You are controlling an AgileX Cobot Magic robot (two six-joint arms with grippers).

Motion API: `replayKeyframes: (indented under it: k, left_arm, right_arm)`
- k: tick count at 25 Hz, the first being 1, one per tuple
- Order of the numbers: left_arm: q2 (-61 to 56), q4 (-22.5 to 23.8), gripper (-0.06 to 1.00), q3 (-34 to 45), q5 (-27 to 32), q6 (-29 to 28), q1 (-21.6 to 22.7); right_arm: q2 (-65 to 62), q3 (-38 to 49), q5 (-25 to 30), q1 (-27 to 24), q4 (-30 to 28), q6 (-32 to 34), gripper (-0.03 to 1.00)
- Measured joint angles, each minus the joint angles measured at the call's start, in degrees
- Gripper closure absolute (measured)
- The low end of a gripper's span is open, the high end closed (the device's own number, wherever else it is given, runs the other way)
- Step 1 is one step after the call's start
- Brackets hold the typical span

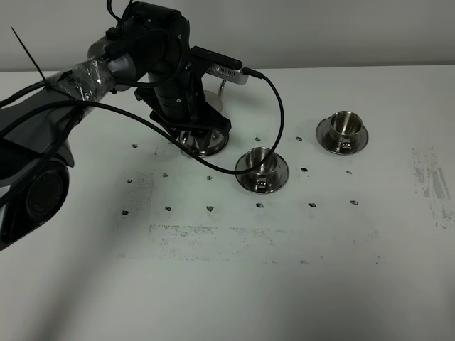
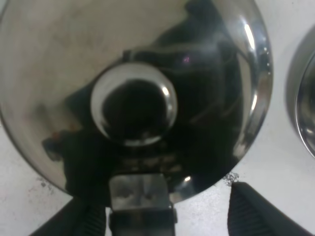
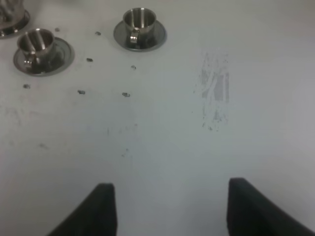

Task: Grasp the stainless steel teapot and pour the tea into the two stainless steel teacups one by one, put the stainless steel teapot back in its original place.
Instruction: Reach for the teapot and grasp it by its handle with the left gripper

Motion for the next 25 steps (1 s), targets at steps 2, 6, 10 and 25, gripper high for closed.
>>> replayKeyframes:
  k: [2,6,10,25]
  left_arm:
    - [0.0,0.0,0.43,0.0,0.0,0.0,0.0]
    - [0.0,0.3,0.43,0.0,0.0,0.1,0.0]
    - [0.0,2.5,0.43,0.0,0.5,-0.9,0.0]
    - [0.0,2.7,0.43,0.0,-0.9,-2.6,0.0]
  right_arm:
    - [0.0,0.0,0.0,0.0,0.0,0.0,0.46]
    - [0.0,0.0,0.0,0.0,0.0,0.0,0.46]
    - [0.0,0.0,0.0,0.0,0.0,0.0,0.46]
    - [0.0,0.0,0.0,0.0,-0.2,0.0,0.46]
